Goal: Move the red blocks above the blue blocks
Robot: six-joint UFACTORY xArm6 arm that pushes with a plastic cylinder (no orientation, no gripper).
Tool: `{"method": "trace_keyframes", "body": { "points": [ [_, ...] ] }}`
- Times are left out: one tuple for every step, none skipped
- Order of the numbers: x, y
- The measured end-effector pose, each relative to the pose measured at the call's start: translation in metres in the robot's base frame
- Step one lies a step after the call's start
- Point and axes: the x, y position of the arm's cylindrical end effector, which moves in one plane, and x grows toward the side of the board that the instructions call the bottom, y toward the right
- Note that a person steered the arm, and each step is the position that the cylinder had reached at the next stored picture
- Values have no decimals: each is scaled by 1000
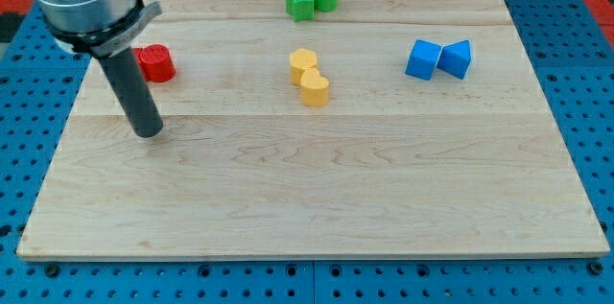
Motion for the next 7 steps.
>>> {"method": "trace_keyframes", "body": {
  "points": [
    [0,-27],
    [0,-112],
    [-2,-112],
    [-4,-112],
    [-39,-107],
    [-74,-100],
    [-79,-52]
  ]
}}
